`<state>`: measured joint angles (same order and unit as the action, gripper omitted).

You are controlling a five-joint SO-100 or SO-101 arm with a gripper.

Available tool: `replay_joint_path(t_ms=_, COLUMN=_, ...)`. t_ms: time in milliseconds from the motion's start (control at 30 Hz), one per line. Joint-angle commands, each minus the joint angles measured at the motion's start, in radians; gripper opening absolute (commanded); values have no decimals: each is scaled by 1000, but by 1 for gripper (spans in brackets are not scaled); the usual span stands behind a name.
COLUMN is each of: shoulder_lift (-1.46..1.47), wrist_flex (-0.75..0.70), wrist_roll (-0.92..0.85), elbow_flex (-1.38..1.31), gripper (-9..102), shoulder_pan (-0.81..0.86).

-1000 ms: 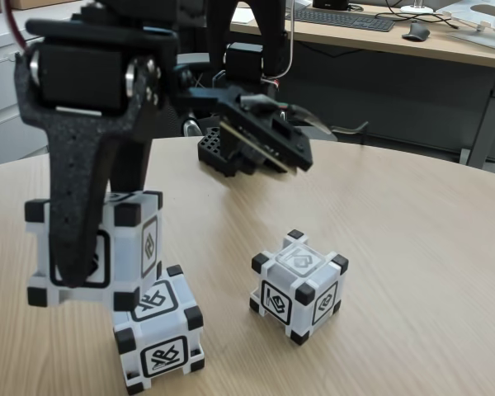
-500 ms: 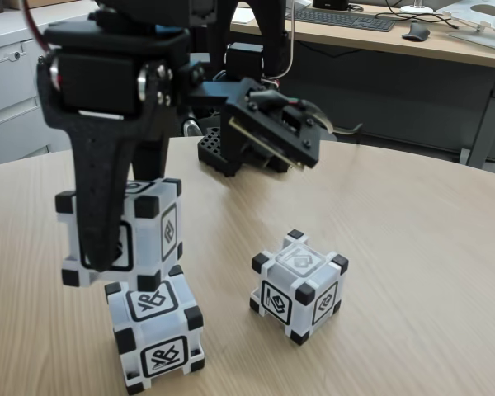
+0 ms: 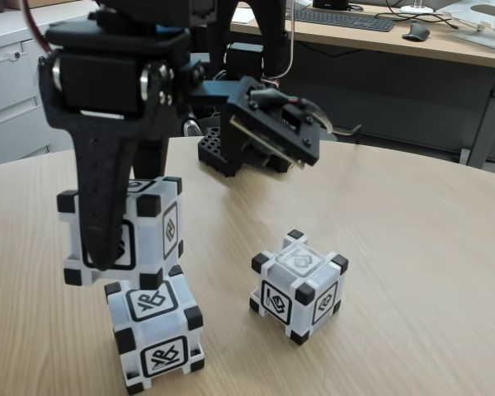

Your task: Stack cubes from left to right.

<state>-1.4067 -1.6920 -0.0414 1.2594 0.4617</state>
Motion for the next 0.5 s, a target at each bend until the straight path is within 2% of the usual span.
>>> replay_joint_path(t_ms=0, shoulder_lift=-6, wrist_flex=6, wrist_roll=5, elbow_flex=-41, gripper=0, shoulder_pan=-9)
replay_joint_path(t_ms=467, shoulder_lift=60, wrist_flex=9, wrist_roll=3, elbow_flex=-54, gripper=0, shoulder_pan=-48)
